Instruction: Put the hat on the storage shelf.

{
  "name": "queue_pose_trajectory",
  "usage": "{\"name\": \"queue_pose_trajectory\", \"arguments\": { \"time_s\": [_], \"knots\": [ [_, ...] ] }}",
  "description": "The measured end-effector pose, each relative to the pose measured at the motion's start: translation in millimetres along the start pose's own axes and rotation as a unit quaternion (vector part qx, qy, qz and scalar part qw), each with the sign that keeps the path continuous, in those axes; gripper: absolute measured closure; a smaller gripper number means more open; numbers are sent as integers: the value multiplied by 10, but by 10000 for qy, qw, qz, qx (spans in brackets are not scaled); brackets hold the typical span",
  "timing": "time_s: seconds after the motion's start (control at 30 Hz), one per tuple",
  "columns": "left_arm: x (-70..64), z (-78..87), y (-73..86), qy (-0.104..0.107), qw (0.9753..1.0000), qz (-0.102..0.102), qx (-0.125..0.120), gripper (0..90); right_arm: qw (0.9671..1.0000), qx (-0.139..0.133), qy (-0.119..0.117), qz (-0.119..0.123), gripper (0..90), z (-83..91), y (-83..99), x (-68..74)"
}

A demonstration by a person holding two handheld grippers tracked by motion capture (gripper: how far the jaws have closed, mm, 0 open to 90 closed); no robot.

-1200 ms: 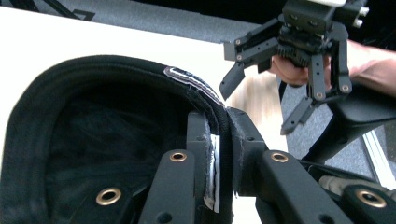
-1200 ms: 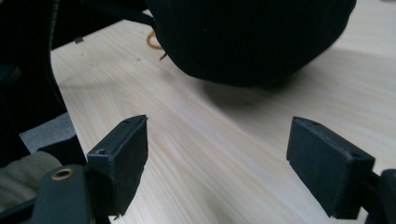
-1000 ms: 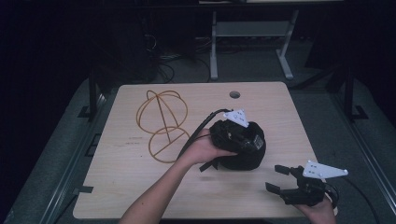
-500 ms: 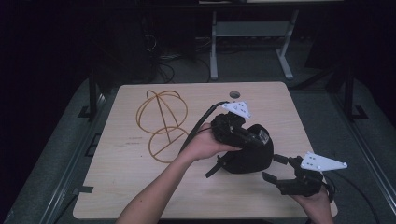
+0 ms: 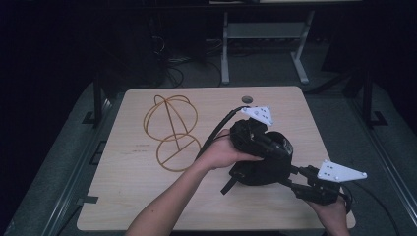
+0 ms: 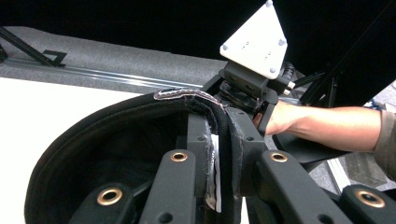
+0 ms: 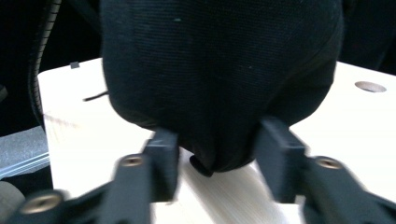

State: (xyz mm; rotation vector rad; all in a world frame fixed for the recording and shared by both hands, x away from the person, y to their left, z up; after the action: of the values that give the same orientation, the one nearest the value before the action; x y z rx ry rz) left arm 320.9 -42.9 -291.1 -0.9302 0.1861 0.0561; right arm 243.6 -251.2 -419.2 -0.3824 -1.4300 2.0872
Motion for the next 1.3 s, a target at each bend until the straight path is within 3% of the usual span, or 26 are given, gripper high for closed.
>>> {"name": "queue_pose_trajectory", "arguments": {
  "time_s": [0.1, 0.27, 0.43, 0.6, 0.9, 1.3],
  "knots": [
    [14, 16, -1, -29, 10000, 21, 16, 805, 9999, -19, 44, 110, 692, 12, -6, 2],
    [18, 63, 38, -15, 9999, 58, -85, 804, 9998, -2, 8, 196, 816, 44, -38, 25],
    [12, 127, 103, -165, 9998, 74, -64, 790, 9999, 48, -100, 117, 837, 71, -75, 21],
    [34, 186, 187, -371, 9990, 263, -36, 740, 9994, 281, -178, 6, 844, 61, -147, -26],
    [14, 388, 288, -786, 9966, 256, 5, 616, 9980, 492, -282, -264, 848, 46, -314, -145],
    [-62, 570, 504, -1056, 9941, 228, 107, 596, 9966, 569, -342, -479, 848, 65, -409, -217]
  ]
}}
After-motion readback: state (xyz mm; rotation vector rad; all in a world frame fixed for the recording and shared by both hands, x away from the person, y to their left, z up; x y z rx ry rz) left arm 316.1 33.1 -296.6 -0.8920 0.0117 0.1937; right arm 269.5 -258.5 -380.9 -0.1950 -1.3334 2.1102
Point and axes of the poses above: each handheld gripper's, and its own axes: z roughly backward along the jaws, y roughly out of its underside, x roughly to its left, the point moved 2 cm from there along -z, roughly forward along the jaws, and after that the axes turned 5 degrees about x, right-handed, at the moved point
